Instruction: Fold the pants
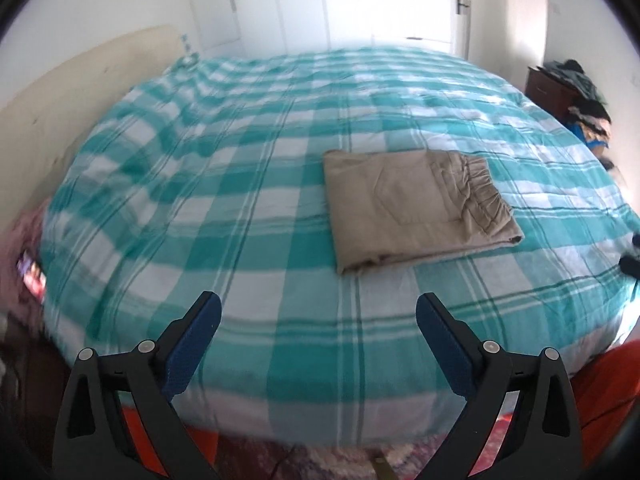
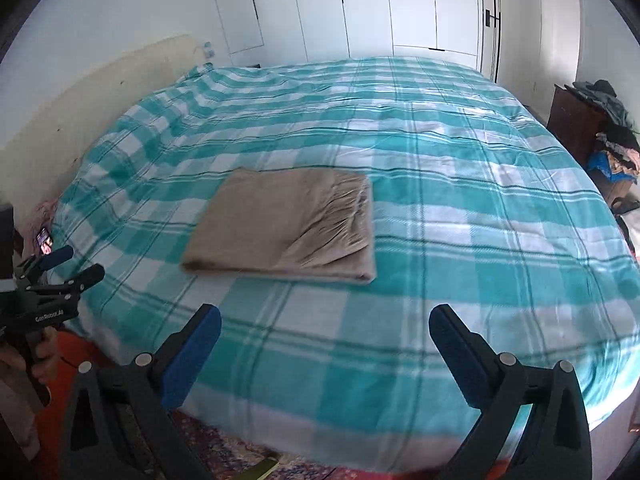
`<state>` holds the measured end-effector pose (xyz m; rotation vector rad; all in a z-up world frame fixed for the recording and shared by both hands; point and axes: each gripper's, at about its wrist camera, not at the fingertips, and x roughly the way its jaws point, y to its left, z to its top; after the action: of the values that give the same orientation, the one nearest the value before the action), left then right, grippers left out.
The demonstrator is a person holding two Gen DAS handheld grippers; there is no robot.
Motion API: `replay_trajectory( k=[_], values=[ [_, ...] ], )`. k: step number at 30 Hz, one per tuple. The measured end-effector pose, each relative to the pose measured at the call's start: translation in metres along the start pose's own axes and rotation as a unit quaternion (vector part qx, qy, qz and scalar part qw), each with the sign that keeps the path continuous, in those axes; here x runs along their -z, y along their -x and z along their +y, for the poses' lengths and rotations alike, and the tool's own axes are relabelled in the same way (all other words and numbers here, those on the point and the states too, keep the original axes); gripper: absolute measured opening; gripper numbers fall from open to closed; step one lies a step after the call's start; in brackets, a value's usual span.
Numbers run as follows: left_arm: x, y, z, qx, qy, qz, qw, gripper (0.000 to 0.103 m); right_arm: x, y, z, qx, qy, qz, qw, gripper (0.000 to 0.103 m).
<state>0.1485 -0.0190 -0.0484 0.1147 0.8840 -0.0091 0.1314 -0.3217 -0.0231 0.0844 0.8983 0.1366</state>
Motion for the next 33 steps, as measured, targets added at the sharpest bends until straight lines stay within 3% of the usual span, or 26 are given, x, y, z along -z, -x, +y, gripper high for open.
replay_trajectory(
  k=[8,15,33],
  values=[
    [0.021,0.030,0.004,0.009,0.004,0.056,0.9984,0.099,0.035,0.025,0.057,0.007,0.029,0.032,0.999,0.103],
    [0.027,0.054,-0.001,-0.008,-0.013,0.033,0.9993,0.099,0.035,0.052,0.080,0.035,0.059,0.027,0.997,0.103],
    [0.029,0.058,-0.012,0.006,-0.022,0.050,0.9985,0.099,0.036,0.057,0.087,0.052,0.059,0.027,0.997,0.103]
  ],
)
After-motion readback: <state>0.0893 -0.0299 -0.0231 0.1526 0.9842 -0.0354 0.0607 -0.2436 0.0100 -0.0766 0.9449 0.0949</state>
